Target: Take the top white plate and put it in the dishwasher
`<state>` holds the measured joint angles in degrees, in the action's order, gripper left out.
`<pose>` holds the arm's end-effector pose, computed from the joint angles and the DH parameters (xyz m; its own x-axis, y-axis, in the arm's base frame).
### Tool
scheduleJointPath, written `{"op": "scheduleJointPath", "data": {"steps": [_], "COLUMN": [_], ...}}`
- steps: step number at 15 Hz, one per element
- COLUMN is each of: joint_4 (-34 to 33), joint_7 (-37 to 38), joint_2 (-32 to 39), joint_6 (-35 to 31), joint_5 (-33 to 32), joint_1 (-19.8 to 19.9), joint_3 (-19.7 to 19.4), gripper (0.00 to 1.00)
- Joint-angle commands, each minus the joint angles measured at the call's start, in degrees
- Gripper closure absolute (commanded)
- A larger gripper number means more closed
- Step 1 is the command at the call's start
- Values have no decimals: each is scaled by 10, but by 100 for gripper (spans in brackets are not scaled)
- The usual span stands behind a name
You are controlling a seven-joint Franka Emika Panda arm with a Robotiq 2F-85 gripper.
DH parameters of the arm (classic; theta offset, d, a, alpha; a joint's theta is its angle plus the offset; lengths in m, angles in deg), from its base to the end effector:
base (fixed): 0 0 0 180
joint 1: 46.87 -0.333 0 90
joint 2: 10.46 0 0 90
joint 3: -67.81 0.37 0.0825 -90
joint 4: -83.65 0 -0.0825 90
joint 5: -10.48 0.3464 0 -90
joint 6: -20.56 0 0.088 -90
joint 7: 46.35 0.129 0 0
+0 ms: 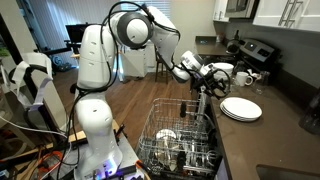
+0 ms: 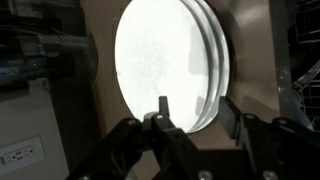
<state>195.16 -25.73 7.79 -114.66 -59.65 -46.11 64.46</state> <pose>0.6219 -0.0685 0.3956 0.8957 0.4446 -0.0023 0.2797 -0.5596 0.7801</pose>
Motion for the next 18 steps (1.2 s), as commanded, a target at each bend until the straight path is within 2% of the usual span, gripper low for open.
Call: {"op": "scheduleJointPath", "data": {"steps": [1,2,3,4,6,7,9,15,18], "joint_4": [7,7,7,7,7,7,7,7,8], "joint_7": [-26,-26,-26,-26,-28,-29,-28,-24,-24], "joint_2": [-8,-8,-8,-8,-8,-8,-8,-4,-3], "joint_6": [-8,-8,-7,-8,-11,-10,-12,-15,-16], "joint_5": [8,8,8,9,14,15,15,11,12], "joint_1": [8,8,8,8,9,9,9,11,12], "joint_3": [0,0,-1,-1,0,0,0,-3,-4], "gripper": [71,72,57,53,37,31,25,34,33]}}
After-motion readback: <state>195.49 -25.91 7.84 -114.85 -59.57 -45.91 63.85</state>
